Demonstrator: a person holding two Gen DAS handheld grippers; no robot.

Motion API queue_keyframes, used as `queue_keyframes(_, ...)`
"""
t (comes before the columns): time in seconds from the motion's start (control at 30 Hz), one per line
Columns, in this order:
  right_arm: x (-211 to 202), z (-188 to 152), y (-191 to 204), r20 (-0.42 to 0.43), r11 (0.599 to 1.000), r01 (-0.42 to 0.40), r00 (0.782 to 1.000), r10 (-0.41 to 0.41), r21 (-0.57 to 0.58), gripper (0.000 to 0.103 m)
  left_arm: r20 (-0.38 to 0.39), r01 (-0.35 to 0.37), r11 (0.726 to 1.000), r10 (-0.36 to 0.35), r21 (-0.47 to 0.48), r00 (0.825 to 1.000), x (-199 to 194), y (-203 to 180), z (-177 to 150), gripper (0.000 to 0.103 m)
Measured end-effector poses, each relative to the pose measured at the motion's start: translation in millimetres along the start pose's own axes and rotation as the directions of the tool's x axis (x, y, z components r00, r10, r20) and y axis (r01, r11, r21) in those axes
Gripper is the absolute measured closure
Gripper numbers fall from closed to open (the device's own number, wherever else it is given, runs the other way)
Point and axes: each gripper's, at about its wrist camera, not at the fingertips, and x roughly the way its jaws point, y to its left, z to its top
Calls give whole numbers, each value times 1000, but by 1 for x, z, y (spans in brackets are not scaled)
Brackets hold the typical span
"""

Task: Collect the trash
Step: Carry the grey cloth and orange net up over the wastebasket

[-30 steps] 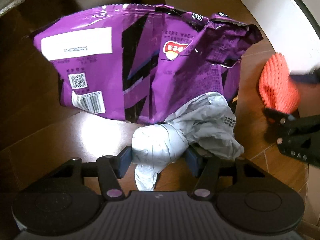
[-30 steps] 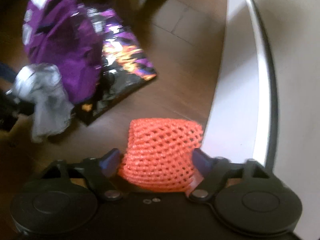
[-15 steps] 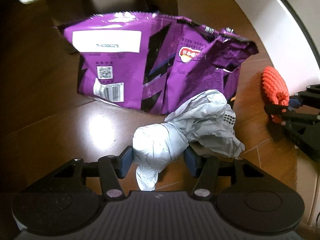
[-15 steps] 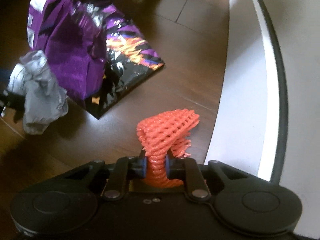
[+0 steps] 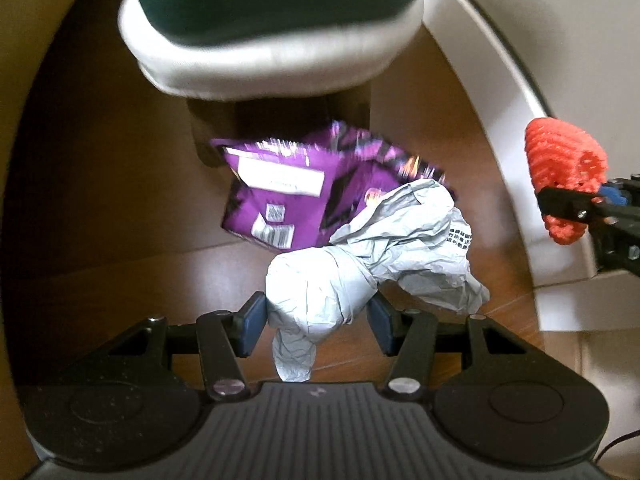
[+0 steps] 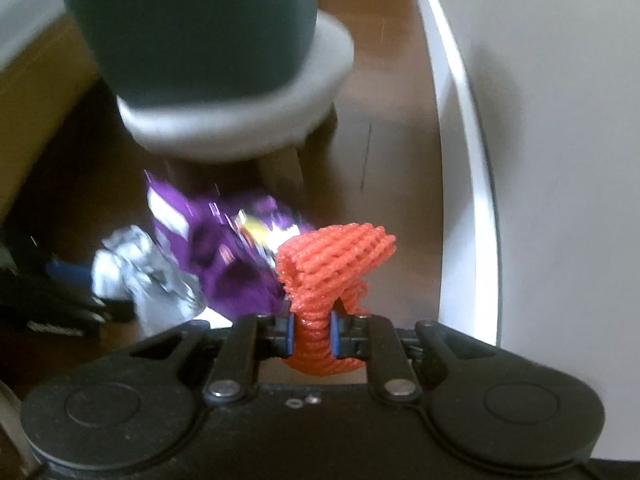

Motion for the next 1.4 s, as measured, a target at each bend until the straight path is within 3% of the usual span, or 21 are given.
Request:
queue_keyframes(0.13, -45, 14, 5, 101, 999, -48, 994, 46, 15, 88, 67, 11, 1000, -10, -15, 998, -42, -1, 5, 49)
queue_keyframes(0.43, -135, 39, 12, 282, 992, -127, 953, 115, 26, 88, 217, 56, 993, -32, -105, 976, -145, 19, 36, 49)
queue_keyframes(0.73, -217, 73, 23, 433, 981, -186, 881, 188, -47, 88, 339, 72, 988, -20, -140, 941, -242, 31, 60, 49)
queue_keyframes(0.8, -234, 83, 29, 468, 979, -186, 861, 202, -81, 88, 368, 88, 985, -29, -145, 929, -261, 33, 67, 49)
queue_keyframes(1.0, -259, 127, 43, 538, 971, -168, 810, 234, -170, 88, 492, 105, 985, -24, -138, 870, -322, 34, 98, 49)
queue_keyframes(1.17, -254, 165, 56, 543, 963, -114, 807, 232, -243, 88, 569, 71, 986, 27, -149, 822, -350, 30, 129, 49)
queue_keyframes(1.27, -244, 187, 62, 537, 961, -77, 816, 214, -266, 88, 588, 69, 984, 40, -162, 808, -352, 28, 148, 49)
queue_keyframes(1.4, -220, 212, 63, 494, 967, -76, 848, 192, -245, 88, 575, 41, 982, 73, -183, 815, -338, 25, 173, 49)
